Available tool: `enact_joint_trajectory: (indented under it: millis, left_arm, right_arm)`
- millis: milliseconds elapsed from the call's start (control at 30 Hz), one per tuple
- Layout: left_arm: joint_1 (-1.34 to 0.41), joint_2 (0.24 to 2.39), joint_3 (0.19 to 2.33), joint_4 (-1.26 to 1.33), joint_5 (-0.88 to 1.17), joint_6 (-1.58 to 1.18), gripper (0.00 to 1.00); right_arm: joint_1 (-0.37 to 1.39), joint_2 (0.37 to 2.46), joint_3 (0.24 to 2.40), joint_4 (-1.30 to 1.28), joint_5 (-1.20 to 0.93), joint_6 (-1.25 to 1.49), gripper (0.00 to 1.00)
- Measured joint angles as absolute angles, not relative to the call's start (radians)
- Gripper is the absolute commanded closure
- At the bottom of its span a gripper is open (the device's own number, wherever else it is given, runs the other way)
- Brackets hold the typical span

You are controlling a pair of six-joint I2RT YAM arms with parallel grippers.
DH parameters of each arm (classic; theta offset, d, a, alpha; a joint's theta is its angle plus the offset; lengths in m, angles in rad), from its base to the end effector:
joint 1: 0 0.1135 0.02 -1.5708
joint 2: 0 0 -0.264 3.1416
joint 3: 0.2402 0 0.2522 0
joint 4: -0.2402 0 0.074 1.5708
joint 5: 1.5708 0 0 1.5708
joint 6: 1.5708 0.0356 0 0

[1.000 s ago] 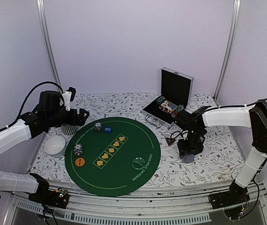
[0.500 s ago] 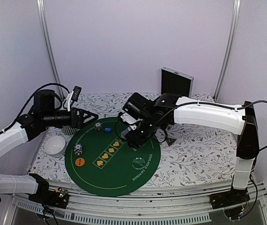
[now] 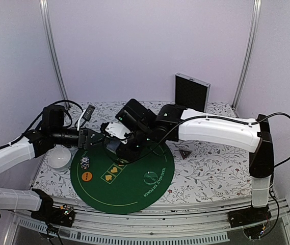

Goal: Distribute texas hold em gaming equipment
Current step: Pass from the right arm to the left

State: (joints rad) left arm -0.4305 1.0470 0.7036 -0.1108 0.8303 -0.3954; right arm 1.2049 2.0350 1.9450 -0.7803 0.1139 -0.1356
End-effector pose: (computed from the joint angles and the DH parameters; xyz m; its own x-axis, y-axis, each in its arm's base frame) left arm 0.1952 -0.1186 0.2731 -0.7086 0.0394 -0.7045 0.6625 0.3809 -0.6450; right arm 0.1677 0.4263 0.3037 -0.1492 -0.7647 -0.6269 -0.9302 0.3235 -0.1732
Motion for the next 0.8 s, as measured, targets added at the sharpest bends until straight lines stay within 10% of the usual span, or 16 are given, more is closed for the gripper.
enact_joint_trajectory:
  millis: [533,800]
  left_arm:
    - [-0.449,1.106,0.698,-0.11,0.78,-0.373,0.54]
    - [-0.455,1.121,0.692,-0.101,0.817,-0.337,1.0]
  right_arm:
    - [1.237,2.098,2.017,-0.757,0.152,-0.259,0.49]
    - [1.239,2.112,2.03,-0.76,0.186,-0.318,0.48]
